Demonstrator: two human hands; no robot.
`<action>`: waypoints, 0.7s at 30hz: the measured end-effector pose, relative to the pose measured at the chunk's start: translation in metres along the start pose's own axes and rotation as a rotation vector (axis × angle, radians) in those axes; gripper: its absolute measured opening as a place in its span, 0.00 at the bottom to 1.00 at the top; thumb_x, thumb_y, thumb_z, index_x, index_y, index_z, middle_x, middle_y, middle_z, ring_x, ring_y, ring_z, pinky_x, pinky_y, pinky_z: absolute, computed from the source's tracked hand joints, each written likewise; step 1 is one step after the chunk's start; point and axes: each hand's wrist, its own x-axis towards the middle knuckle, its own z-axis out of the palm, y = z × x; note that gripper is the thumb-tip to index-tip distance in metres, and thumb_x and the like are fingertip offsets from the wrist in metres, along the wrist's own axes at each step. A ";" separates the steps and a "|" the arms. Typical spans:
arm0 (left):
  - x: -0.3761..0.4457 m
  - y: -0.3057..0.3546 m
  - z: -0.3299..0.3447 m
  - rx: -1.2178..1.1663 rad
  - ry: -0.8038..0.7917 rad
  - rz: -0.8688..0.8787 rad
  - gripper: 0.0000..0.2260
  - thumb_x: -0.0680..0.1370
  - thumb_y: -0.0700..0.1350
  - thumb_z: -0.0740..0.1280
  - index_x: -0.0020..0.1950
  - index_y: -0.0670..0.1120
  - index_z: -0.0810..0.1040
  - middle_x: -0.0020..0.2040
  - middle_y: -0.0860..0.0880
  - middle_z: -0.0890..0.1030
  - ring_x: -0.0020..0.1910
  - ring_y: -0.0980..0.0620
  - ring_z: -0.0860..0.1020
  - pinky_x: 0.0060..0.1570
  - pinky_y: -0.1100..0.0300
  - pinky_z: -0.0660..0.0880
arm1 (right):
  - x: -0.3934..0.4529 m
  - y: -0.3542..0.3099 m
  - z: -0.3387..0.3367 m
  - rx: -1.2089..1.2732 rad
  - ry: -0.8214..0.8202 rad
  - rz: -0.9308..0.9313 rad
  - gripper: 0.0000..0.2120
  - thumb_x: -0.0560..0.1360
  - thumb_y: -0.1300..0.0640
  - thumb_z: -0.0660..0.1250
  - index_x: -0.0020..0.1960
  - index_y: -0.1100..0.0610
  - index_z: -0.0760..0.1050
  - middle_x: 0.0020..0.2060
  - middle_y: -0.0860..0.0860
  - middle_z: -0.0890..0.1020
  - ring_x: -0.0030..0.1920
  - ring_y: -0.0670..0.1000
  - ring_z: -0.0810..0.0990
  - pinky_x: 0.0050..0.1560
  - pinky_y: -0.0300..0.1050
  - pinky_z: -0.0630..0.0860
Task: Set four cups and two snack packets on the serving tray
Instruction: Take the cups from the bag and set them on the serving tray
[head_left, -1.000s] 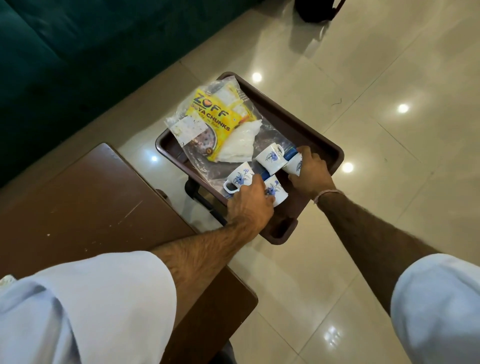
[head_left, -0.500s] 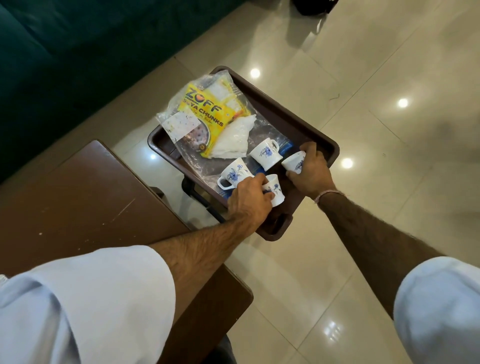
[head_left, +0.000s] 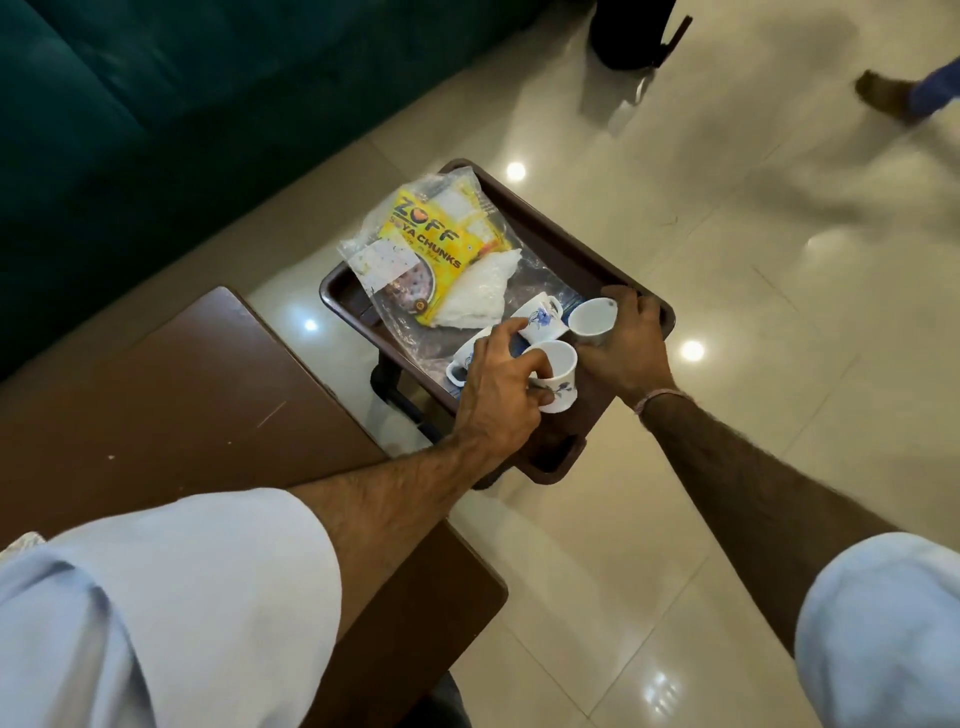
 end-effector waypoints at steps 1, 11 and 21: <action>0.002 0.001 -0.007 -0.009 -0.002 0.009 0.09 0.68 0.39 0.76 0.46 0.43 0.81 0.72 0.44 0.69 0.68 0.42 0.68 0.61 0.49 0.72 | 0.000 -0.006 -0.002 0.011 0.008 -0.026 0.33 0.67 0.50 0.78 0.67 0.54 0.69 0.64 0.58 0.69 0.55 0.52 0.71 0.62 0.49 0.74; 0.000 -0.034 -0.104 0.017 0.063 -0.053 0.11 0.72 0.39 0.73 0.51 0.44 0.75 0.77 0.42 0.64 0.74 0.39 0.64 0.68 0.42 0.66 | -0.014 -0.122 -0.004 0.083 0.003 -0.289 0.28 0.65 0.59 0.76 0.63 0.58 0.72 0.58 0.59 0.73 0.55 0.59 0.76 0.55 0.43 0.72; -0.075 -0.109 -0.225 -0.037 0.380 -0.132 0.12 0.69 0.42 0.77 0.45 0.49 0.75 0.58 0.50 0.75 0.58 0.49 0.72 0.54 0.55 0.73 | -0.067 -0.272 0.044 0.040 -0.114 -0.530 0.31 0.65 0.55 0.76 0.66 0.56 0.73 0.59 0.58 0.78 0.59 0.62 0.74 0.61 0.52 0.71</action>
